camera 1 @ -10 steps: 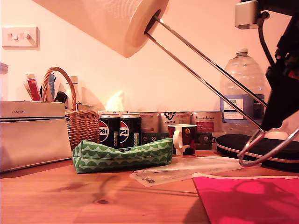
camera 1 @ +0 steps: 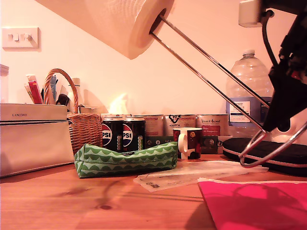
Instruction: Insert the paper towel roll into the metallic stand.
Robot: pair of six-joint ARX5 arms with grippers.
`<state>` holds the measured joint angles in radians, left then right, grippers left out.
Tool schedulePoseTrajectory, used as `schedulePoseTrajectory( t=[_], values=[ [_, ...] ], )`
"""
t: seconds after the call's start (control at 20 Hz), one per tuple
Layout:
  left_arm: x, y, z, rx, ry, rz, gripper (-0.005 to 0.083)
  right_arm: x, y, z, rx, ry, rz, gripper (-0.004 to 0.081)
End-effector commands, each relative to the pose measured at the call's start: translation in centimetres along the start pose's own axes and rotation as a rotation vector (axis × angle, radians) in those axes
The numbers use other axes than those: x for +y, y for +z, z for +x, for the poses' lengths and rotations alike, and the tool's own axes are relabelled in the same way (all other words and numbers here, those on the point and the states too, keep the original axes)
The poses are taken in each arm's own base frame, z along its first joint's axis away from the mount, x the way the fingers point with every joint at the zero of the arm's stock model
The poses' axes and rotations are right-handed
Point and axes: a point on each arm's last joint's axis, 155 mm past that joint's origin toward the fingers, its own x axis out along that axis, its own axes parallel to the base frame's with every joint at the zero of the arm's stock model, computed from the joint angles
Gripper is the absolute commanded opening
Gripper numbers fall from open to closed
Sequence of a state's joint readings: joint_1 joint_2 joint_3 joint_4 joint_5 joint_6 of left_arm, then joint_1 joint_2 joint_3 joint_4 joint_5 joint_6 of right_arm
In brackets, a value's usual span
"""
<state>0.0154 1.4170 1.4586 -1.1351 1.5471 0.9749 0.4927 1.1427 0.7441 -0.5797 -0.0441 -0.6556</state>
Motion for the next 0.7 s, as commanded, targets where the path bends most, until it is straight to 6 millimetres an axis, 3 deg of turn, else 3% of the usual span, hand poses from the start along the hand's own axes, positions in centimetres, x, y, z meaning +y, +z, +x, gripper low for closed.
schedulePoseTrajectory(
  t=[0.0, 0.4, 0.65],
  values=[
    [-1.3, 1.0, 0.6, -0.08, -0.083, -0.027, -0.0024, -0.6, 1.6, -0.4, -0.058, -0.017, -0.006, -0.0013],
    [-1.2, -0.5, 1.7, 0.006, -0.072, -0.034, -0.0024, -1.0, 5.8, -1.0, -0.243, -0.01, -0.007, -0.0013],
    [-1.0, -1.0, 2.7, 0.1, -0.045, -0.003, -0.0024, -0.6, 7.4, -0.2, -0.306, 0.031, -0.012, -0.0013]
  ],
)
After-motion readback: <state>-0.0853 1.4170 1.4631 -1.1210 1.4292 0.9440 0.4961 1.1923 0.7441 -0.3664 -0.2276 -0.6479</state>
